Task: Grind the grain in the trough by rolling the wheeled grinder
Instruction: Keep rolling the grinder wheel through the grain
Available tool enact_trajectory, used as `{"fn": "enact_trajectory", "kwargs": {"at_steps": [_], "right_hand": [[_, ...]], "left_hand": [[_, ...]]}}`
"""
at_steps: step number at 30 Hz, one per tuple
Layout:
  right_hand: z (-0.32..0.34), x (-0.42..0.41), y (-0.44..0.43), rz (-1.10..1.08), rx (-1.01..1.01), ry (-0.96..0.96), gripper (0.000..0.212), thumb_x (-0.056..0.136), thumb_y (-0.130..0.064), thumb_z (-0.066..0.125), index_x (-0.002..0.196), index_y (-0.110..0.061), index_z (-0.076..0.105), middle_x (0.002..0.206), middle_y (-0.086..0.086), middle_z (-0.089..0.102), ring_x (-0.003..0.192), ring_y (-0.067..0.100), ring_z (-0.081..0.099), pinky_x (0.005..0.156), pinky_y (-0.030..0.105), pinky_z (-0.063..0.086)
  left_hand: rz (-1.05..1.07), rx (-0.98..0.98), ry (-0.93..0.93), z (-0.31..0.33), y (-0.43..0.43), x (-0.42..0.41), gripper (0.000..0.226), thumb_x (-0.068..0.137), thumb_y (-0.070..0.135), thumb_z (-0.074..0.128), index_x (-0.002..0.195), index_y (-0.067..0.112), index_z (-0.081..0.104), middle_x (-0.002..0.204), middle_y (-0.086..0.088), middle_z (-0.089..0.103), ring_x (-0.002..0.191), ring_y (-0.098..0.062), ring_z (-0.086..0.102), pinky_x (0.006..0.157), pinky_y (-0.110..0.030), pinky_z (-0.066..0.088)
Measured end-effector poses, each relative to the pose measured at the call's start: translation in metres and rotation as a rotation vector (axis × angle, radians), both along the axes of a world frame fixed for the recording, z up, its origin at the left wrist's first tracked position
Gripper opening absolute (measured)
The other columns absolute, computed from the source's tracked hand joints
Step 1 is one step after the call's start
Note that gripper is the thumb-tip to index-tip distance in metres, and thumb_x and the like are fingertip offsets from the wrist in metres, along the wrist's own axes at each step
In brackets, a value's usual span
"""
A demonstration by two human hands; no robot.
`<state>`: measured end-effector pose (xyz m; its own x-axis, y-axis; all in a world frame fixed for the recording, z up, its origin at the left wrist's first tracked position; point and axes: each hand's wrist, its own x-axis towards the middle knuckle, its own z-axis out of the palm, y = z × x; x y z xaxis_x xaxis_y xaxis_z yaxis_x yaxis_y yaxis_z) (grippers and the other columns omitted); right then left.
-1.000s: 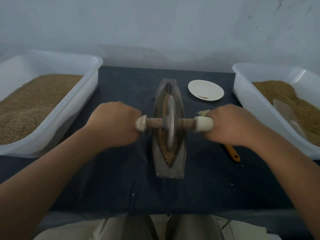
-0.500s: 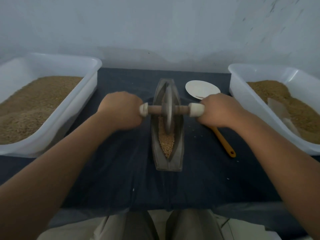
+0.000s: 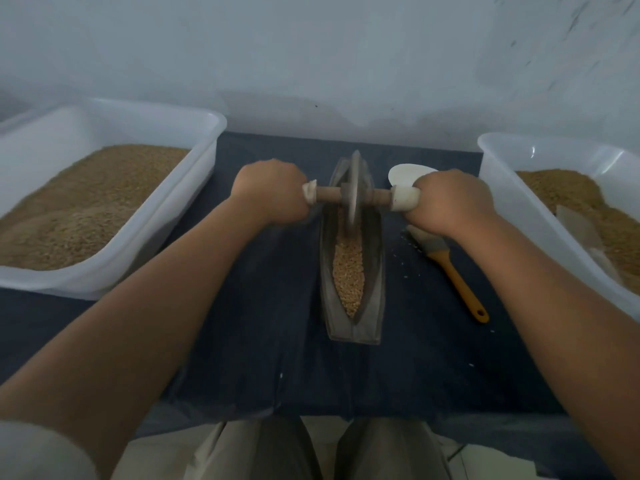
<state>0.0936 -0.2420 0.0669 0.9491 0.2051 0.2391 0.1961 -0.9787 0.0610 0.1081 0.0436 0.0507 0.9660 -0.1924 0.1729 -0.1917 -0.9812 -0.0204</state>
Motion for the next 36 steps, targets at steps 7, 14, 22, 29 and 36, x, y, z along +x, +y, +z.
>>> {"fn": "enact_trajectory", "kwargs": {"at_steps": [7,14,22,29,36], "right_hand": [[0.018,-0.063,-0.018,0.128,0.018,0.511,0.024,0.059,-0.062,0.057,0.083,-0.057,0.062,0.07,-0.034,0.063,0.061,0.0,0.063,0.049,0.028,0.041],[-0.006,-0.011,-0.012,-0.055,-0.005,0.172,0.02,0.075,-0.048,0.06,0.069,-0.029,0.059,0.068,-0.007,0.061,0.062,0.013,0.055,0.053,0.028,0.038],[0.003,-0.044,-0.022,0.007,0.108,0.579,0.021,0.06,-0.052,0.067,0.078,-0.042,0.069,0.067,-0.013,0.069,0.058,0.007,0.067,0.052,0.03,0.046],[-0.001,-0.032,-0.018,0.015,0.082,0.428,0.022,0.062,-0.054,0.061,0.073,-0.035,0.065,0.066,-0.009,0.066,0.059,0.007,0.061,0.052,0.029,0.041],[0.014,0.017,-0.001,-0.036,-0.046,0.185,0.021,0.073,-0.048,0.064,0.076,-0.029,0.056,0.072,-0.007,0.062,0.064,0.014,0.056,0.054,0.029,0.04]], "left_hand": [[-0.134,0.044,-0.13,-0.025,0.027,-0.085,0.028,0.081,0.051,0.055,0.061,0.031,0.053,0.051,0.013,0.048,0.043,-0.008,0.045,0.045,-0.021,0.024],[-0.053,0.043,-0.065,0.0,0.004,-0.017,0.03,0.084,0.053,0.05,0.065,0.03,0.052,0.069,0.01,0.056,0.061,-0.02,0.051,0.06,-0.032,0.041],[-0.147,0.15,-0.148,-0.003,0.011,-0.065,0.029,0.084,0.049,0.052,0.063,0.03,0.052,0.058,0.011,0.051,0.049,-0.012,0.046,0.049,-0.026,0.032],[-0.099,0.091,-0.01,-0.001,0.011,-0.044,0.023,0.079,0.049,0.051,0.066,0.031,0.058,0.062,0.012,0.056,0.056,-0.012,0.052,0.05,-0.027,0.034],[-0.011,-0.015,0.092,0.009,-0.001,0.003,0.037,0.078,0.058,0.048,0.071,0.023,0.06,0.078,0.005,0.062,0.07,-0.025,0.058,0.066,-0.035,0.046]]}}
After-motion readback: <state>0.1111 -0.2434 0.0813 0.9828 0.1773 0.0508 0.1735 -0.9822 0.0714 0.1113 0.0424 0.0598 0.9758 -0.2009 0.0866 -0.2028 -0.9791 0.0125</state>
